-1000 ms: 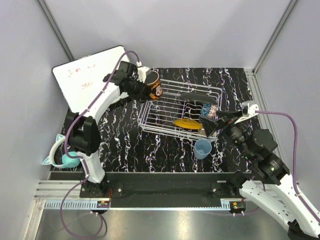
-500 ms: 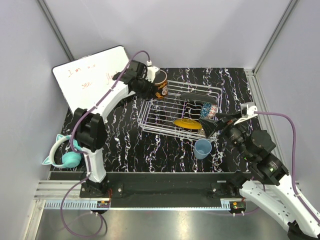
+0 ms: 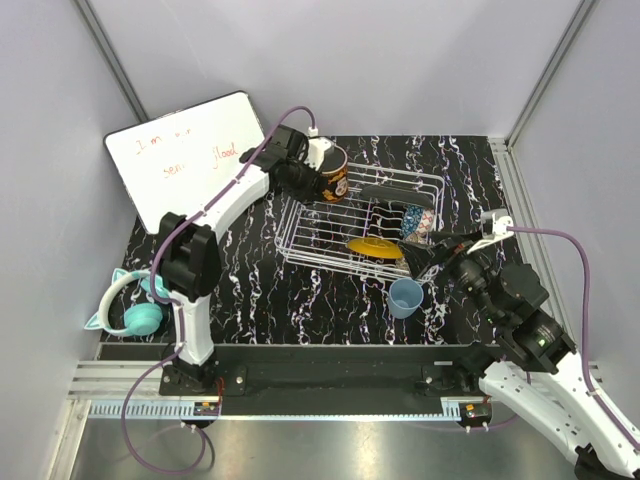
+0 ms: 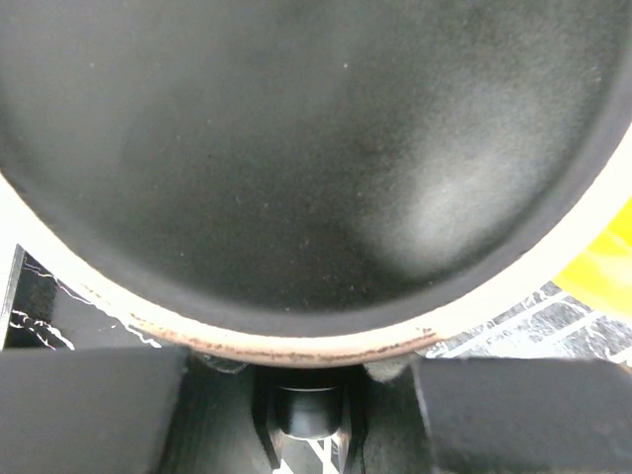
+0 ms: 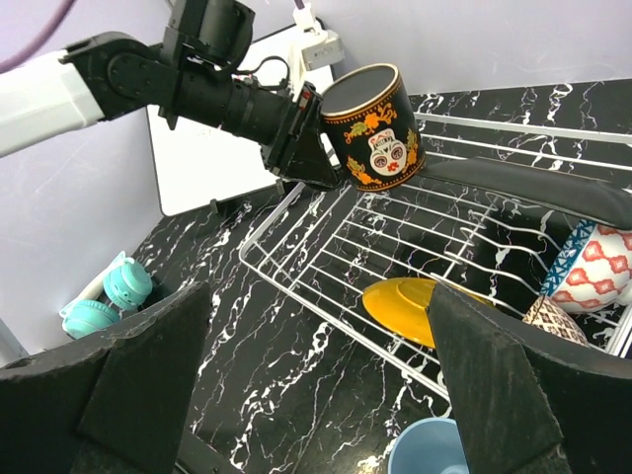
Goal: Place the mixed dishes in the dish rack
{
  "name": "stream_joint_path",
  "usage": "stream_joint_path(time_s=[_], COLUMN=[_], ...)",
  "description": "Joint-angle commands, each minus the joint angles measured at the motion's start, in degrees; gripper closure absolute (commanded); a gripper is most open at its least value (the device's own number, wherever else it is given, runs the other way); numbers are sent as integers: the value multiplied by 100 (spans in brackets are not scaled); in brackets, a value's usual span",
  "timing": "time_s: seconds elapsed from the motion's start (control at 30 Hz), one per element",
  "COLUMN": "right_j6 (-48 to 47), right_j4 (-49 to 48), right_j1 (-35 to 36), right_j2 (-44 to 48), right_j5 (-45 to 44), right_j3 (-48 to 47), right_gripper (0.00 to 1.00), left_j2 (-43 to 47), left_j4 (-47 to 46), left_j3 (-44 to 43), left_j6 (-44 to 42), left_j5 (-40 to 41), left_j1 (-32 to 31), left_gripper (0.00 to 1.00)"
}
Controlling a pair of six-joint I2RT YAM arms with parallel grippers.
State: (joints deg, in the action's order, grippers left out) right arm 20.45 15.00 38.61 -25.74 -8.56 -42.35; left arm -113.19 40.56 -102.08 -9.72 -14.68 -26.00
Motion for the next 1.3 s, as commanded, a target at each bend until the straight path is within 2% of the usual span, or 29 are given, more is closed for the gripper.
stream_joint_path(time_s=[0.0, 0.27, 0.57, 1.07, 1.13, 1.2, 1.27], right_j6=[91, 144, 152, 117, 109, 100, 82], right_j4=[11, 152, 161, 108, 117, 117, 143], right_j1=[-3, -11, -11, -11, -11, -11, -11], right_j2=[78, 104, 34, -195, -195, -186, -212], right_j5=[-155, -208, -155, -41, -50, -58, -76], right_j3=[16, -28, -45, -116, -116, -107, -107], right_gripper=[0, 0, 0, 0, 0, 0, 0], left_j2=[-19, -555, -766, -722, -687, -583, -486], left_j4=[-1006, -1058, -1217, -1753, -1753, -1770, -1779], left_j3=[-110, -330, -295, 399, 504, 601, 751], left_j6=[-145, -259, -268, -373, -408, -443, -409], left_j5=[-18, 35, 88, 237, 246, 264, 299], left_j1=[25, 7, -2, -107, -107, -107, -107], left_gripper=[100, 100, 100, 100, 96, 78, 71])
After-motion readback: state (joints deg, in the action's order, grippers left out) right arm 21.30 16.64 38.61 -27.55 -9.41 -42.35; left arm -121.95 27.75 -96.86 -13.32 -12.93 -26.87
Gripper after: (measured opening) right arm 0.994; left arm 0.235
